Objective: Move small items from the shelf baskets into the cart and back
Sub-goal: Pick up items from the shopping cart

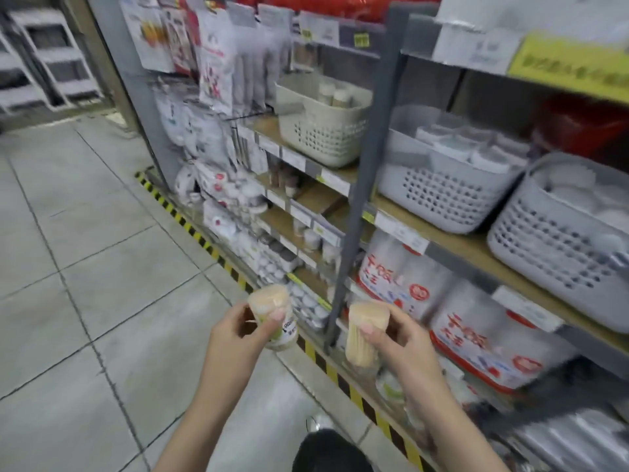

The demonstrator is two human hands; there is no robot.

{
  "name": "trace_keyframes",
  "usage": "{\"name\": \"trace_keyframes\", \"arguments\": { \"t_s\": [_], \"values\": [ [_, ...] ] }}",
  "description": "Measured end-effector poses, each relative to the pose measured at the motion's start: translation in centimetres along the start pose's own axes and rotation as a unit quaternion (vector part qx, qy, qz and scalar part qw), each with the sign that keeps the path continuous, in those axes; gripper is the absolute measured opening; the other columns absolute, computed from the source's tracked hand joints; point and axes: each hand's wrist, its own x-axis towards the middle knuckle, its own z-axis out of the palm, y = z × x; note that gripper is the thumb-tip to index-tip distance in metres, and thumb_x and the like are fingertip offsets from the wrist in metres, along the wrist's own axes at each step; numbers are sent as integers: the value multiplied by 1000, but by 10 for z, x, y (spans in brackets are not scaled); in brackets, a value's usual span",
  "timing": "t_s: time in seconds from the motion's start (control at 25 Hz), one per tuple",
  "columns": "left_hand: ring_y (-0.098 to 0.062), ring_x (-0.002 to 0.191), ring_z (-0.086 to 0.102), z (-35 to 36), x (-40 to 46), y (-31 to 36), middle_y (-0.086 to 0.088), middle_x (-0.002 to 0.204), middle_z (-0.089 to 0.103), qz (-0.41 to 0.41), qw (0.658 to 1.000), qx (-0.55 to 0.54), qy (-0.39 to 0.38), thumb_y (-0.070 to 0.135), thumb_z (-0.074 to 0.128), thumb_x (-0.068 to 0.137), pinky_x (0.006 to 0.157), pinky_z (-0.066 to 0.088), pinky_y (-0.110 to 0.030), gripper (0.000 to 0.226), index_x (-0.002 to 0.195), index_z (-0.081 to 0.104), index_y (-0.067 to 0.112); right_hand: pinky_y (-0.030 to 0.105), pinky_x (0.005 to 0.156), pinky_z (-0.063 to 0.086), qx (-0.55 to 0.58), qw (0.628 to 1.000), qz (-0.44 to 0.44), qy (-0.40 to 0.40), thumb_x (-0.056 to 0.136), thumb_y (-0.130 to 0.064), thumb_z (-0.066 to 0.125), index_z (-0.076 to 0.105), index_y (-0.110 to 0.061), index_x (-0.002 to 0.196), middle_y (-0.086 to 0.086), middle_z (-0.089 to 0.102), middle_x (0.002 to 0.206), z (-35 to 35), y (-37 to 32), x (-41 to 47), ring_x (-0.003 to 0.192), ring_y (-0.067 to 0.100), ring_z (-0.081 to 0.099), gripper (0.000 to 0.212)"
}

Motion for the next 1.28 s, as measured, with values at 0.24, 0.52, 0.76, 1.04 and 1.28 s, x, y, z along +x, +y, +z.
{"name": "trace_keyframes", "arguments": {
  "t_s": [0.24,0.52,0.76,1.04,1.28],
  "values": [
    [-7,87,67,35,118,53,9,95,72,40,998,8,-38,60,73,66,72,52,-18,48,103,68,29,16,71,49,36,998,-45,-40,71,-36,75,69,-31,99,-14,71,97,9,-50,133,89,0,65,30],
    [-6,81,65,14,223,73,10,92,72,59,998,25,25,65,64,56,70,48,-22,54,99,69,32,19,77,50,33,994,-80,-70,73,-38,75,68,-28,103,-11,71,99,39,-87,242,92,4,65,32],
    [-9,84,65,14,346,103,10,88,70,107,994,19,-33,63,64,61,73,50,-27,45,92,66,31,23,74,53,62,994,-90,25,68,-39,70,66,-22,107,-7,72,98,63,-113,327,92,7,66,43],
    [-1,83,65,44,476,161,7,95,68,181,961,28,-206,32,72,79,67,49,-14,31,105,60,20,14,65,50,120,952,-139,244,64,-34,69,62,-19,106,-10,70,91,93,-144,413,83,-1,65,45],
    [-7,92,64,87,560,186,10,98,68,244,902,140,-328,35,78,68,80,50,-27,42,103,57,25,23,87,50,48,902,-158,399,76,-10,75,56,-24,107,-11,65,103,73,-156,461,94,-1,63,39]
  ]
}}
